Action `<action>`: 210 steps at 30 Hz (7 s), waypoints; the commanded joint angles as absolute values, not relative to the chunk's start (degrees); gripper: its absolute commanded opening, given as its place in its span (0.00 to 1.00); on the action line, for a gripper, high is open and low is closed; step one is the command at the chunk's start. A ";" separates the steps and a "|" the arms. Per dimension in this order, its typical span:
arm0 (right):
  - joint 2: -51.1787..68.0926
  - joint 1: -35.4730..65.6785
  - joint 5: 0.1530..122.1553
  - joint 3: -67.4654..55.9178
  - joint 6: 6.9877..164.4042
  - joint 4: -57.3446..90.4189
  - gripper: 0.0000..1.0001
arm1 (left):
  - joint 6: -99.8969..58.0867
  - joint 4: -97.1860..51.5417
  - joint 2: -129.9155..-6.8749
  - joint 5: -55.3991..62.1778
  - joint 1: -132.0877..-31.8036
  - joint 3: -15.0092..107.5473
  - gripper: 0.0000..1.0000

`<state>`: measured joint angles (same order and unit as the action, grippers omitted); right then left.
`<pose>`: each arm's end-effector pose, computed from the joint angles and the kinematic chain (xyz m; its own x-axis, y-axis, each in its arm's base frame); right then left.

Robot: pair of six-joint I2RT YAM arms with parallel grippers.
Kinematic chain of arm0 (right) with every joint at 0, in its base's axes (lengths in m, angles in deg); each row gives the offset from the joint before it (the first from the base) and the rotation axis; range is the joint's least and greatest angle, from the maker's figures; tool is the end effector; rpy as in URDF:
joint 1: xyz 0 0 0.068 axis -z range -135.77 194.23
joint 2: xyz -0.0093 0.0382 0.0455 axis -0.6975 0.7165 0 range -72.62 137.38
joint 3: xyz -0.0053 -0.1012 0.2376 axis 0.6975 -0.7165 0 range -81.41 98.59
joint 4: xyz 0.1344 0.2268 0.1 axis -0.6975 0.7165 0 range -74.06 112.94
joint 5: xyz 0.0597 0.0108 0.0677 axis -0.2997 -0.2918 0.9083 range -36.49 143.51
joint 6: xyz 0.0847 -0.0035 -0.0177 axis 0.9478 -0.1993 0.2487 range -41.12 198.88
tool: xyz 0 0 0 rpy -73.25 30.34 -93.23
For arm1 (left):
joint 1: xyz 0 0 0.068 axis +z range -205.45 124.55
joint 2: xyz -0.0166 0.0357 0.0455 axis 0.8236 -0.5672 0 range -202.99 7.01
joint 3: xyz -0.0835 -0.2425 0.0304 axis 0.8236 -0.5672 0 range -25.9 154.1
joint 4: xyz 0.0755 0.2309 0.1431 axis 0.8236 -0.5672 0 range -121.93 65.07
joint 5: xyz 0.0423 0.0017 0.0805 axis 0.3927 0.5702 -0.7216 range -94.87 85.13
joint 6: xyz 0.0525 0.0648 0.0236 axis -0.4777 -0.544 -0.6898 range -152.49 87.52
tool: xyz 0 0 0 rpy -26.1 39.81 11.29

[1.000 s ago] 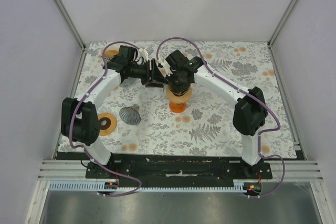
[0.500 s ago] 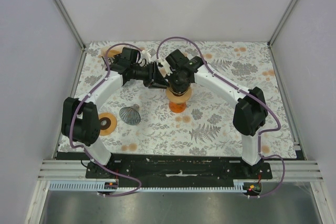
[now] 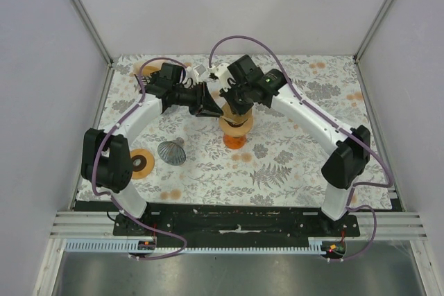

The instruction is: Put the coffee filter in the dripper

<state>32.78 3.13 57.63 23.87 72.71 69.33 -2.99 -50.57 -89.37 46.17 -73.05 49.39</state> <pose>0.3299 0.2949 0.2920 -0.5284 -0.6032 -0.5974 -0.7490 0.6625 -0.0065 0.3651 -0.1783 0.2318 -0.9479 -0.0240 -0.3178 0.2660 0.4898 -0.8303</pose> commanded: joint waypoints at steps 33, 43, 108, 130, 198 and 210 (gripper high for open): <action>26.78 1.07 66.43 14.05 30.81 69.64 0.29 | -5.59 -51.64 -88.35 44.70 -73.20 52.14 0.34; 27.04 0.99 65.91 12.81 30.54 69.56 0.22 | -10.60 -56.74 -88.35 42.68 -73.11 58.73 0.53; 43.93 -1.31 26.80 -1.05 32.83 47.06 0.41 | -41.01 -77.92 -84.83 41.63 -32.77 64.72 0.71; 28.90 0.99 52.18 6.39 48.02 42.84 0.74 | -46.81 -76.87 -96.16 11.23 -48.58 76.22 0.72; 6.39 2.13 55.01 -12.94 56.47 37.92 0.88 | -81.26 -90.33 -76.58 15.20 -45.69 48.84 0.75; 5.07 2.30 55.01 -15.05 55.77 37.21 0.88 | -73.00 -75.03 -79.83 -2.06 -44.81 32.47 0.59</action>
<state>7.49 2.08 54.38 -14.47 56.34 39.54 -75.20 -80.93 -79.79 2.57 -45.16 33.50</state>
